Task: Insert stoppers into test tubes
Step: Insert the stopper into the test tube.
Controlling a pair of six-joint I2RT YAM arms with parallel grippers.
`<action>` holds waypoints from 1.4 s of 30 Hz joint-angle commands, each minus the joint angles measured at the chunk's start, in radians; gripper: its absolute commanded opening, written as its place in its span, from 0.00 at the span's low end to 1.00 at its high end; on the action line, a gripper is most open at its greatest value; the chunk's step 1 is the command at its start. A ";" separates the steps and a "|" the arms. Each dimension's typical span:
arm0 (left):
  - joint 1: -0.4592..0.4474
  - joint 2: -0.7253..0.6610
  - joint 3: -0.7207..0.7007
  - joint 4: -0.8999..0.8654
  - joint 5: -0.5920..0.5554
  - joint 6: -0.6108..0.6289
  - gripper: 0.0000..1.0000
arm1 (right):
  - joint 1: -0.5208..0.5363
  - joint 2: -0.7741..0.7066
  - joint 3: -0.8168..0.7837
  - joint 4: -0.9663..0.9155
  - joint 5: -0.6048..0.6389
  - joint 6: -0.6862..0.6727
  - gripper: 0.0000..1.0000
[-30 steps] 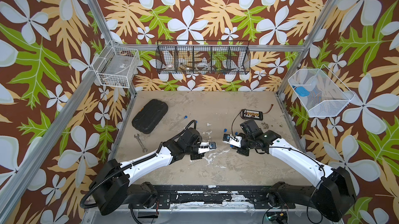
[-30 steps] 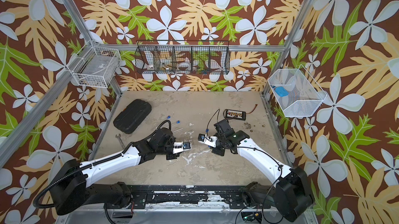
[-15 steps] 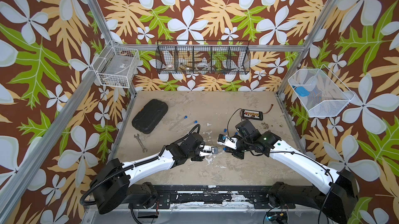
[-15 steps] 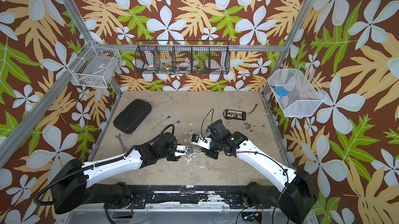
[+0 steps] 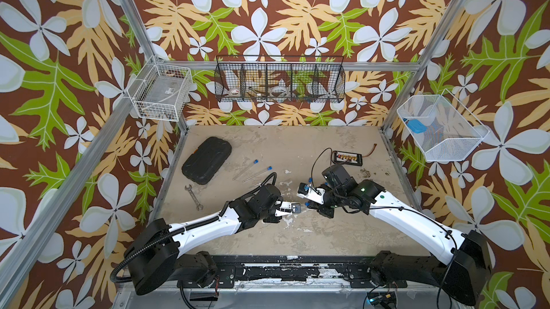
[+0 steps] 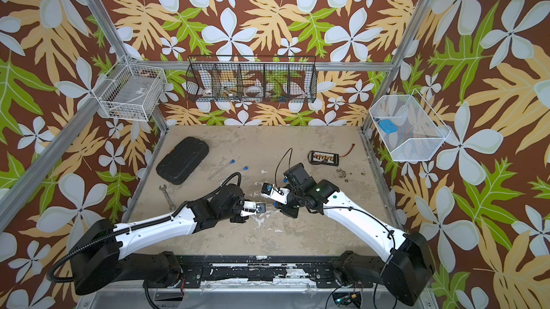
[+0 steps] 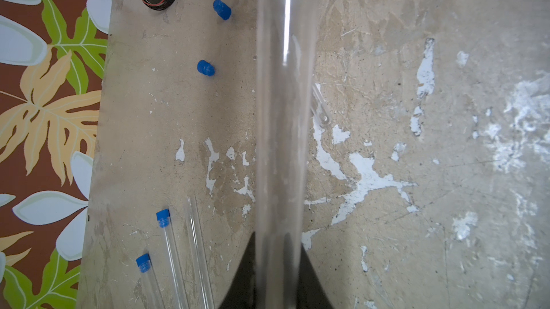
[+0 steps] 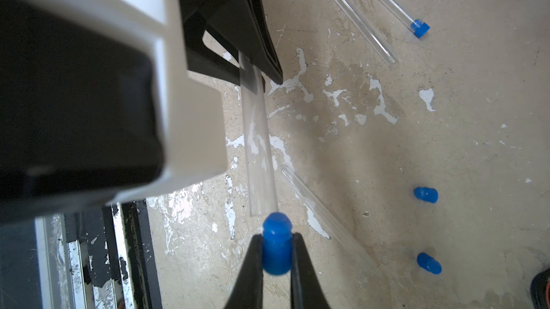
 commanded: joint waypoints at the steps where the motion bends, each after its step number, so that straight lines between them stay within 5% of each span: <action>1: -0.005 -0.008 0.000 0.026 0.017 -0.001 0.00 | 0.003 0.005 0.005 0.005 -0.018 0.012 0.02; 33: -0.010 -0.002 0.025 0.017 -0.008 -0.035 0.00 | 0.009 0.029 0.008 0.013 -0.019 0.033 0.02; 42: -0.115 -0.053 -0.010 0.040 -0.077 0.095 0.00 | 0.018 0.096 0.080 0.005 -0.084 -0.001 0.02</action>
